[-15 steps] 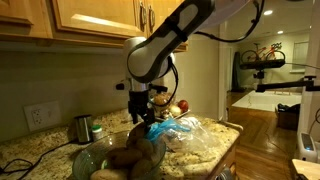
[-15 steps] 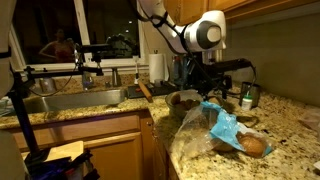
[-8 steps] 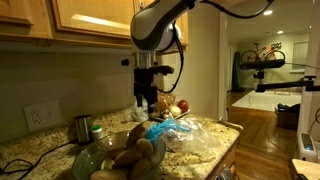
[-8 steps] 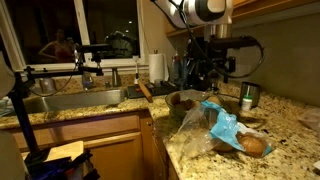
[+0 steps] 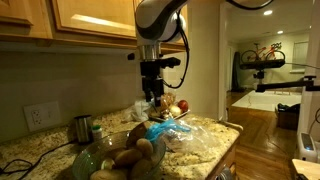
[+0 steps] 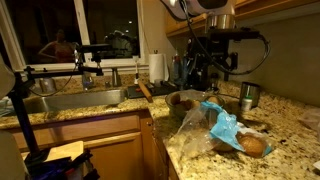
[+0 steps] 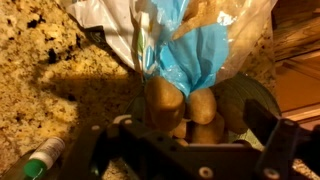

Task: Remove some potatoes from the plastic and put them into the bowl

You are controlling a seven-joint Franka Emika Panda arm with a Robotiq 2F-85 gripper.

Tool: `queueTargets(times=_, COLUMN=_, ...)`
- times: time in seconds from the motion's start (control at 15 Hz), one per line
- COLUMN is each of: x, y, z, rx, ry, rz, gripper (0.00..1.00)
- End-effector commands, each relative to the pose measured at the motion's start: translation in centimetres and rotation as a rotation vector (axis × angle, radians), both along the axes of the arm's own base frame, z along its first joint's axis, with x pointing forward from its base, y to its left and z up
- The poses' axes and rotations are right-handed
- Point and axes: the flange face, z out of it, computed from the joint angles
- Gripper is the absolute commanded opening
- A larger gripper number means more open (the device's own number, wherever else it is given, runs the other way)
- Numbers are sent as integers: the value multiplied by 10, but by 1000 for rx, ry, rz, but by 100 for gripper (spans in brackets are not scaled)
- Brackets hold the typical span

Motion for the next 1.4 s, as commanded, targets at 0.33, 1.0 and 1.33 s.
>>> queueTargets(times=0.33, x=8, y=-28, z=-13, rx=-8, ry=-1, rz=-50, gripper=100)
queueTargets(times=1.0, x=28, y=-44, z=-60, rx=-1, ry=48, rz=-60, gripper=52)
queueTargets(times=1.33, x=43, y=-38, z=-80, rx=10, ry=50, rz=-3, gripper=20)
